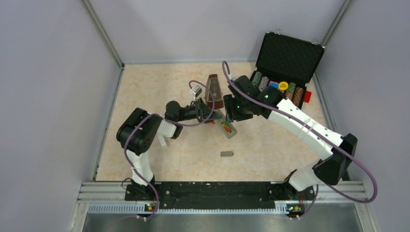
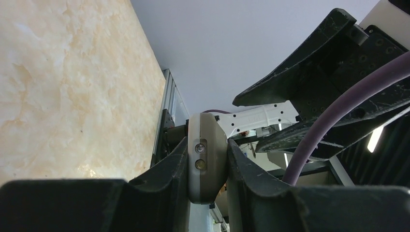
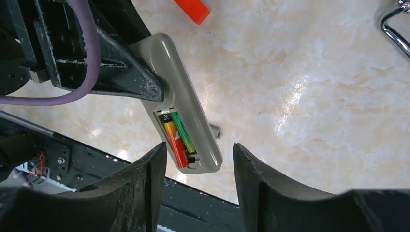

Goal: Load the batteries into the remote control

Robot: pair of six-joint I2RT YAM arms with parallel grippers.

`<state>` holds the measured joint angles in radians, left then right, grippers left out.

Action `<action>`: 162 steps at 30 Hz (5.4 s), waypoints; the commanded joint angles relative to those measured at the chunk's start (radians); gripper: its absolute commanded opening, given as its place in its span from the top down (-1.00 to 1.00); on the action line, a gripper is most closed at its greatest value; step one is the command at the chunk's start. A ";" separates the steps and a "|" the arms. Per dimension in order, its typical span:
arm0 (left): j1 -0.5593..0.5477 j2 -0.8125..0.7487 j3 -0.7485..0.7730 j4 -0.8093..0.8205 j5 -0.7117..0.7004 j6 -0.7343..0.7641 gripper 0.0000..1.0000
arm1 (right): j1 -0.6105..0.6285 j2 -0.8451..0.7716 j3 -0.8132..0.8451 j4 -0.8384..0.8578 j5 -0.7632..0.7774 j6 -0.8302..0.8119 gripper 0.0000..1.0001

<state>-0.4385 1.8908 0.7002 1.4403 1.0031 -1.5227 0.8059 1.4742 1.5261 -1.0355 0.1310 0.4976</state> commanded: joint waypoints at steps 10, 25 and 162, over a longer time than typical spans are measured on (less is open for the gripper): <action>0.020 -0.059 0.068 0.054 -0.104 -0.125 1.00 | -0.078 -0.326 -0.299 0.305 -0.010 0.211 -0.57; 0.020 -0.166 0.039 0.072 -0.251 -0.267 1.00 | -0.098 -0.504 -0.502 0.600 -0.054 0.418 -0.67; 0.020 -0.254 -0.006 0.077 -0.318 -0.287 1.00 | -0.120 -0.425 -0.670 1.011 -0.233 0.660 0.35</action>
<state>-0.3958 1.6798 0.6926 1.4101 0.6712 -1.8050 0.6838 1.0134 0.8337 -0.0277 -0.0441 1.1553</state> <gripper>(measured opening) 0.316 0.333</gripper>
